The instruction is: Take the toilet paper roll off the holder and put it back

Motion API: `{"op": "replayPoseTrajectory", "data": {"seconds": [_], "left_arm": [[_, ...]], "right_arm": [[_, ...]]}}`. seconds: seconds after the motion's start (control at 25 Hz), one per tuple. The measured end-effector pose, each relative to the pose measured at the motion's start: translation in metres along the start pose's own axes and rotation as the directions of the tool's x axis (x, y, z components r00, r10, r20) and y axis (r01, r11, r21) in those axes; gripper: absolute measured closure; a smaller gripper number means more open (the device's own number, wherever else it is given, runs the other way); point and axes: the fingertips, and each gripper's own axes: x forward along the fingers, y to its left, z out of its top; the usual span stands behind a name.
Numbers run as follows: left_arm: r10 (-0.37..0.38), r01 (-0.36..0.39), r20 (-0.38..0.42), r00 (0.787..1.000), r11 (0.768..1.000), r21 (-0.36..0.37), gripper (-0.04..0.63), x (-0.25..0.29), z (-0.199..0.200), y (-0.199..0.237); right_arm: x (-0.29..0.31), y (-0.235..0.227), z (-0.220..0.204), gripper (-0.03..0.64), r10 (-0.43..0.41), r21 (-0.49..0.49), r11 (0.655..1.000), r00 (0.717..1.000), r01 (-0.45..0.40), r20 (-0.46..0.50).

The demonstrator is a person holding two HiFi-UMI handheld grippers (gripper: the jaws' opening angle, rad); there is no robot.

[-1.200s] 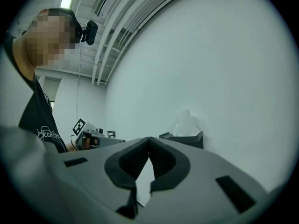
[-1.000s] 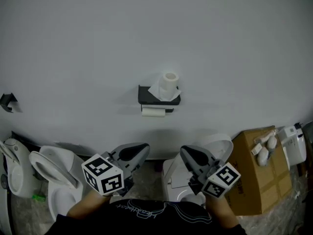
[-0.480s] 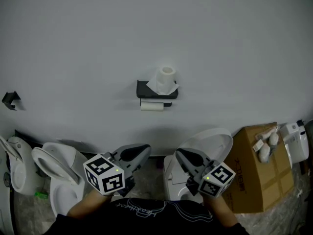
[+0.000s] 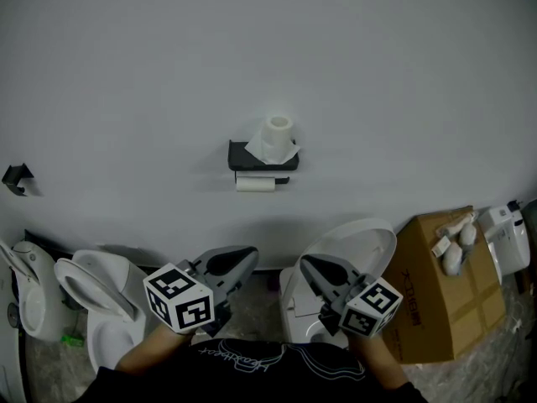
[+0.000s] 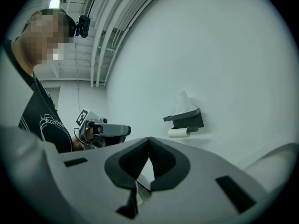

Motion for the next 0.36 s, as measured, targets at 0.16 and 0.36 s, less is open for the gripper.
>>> {"op": "replayPoseTrajectory", "data": {"seconds": [0.16, 0.36], "left_arm": [[-0.009, 0.009, -0.003, 1.000, 1.000, -0.003, 0.591, 0.0035, -0.0009, 0.0008], [-0.019, 0.019, -0.004, 1.000, 1.000, -0.007, 0.591, 0.0089, 0.0003, 0.0038]], "right_arm": [[-0.0021, -0.0017, 0.0009, 0.612, -0.006, 0.003, 1.000, 1.000, 0.006, 0.006], [-0.0014, -0.0063, 0.0002, 0.612, -0.012, 0.010, 1.000, 1.000, 0.012, 0.006]]}}
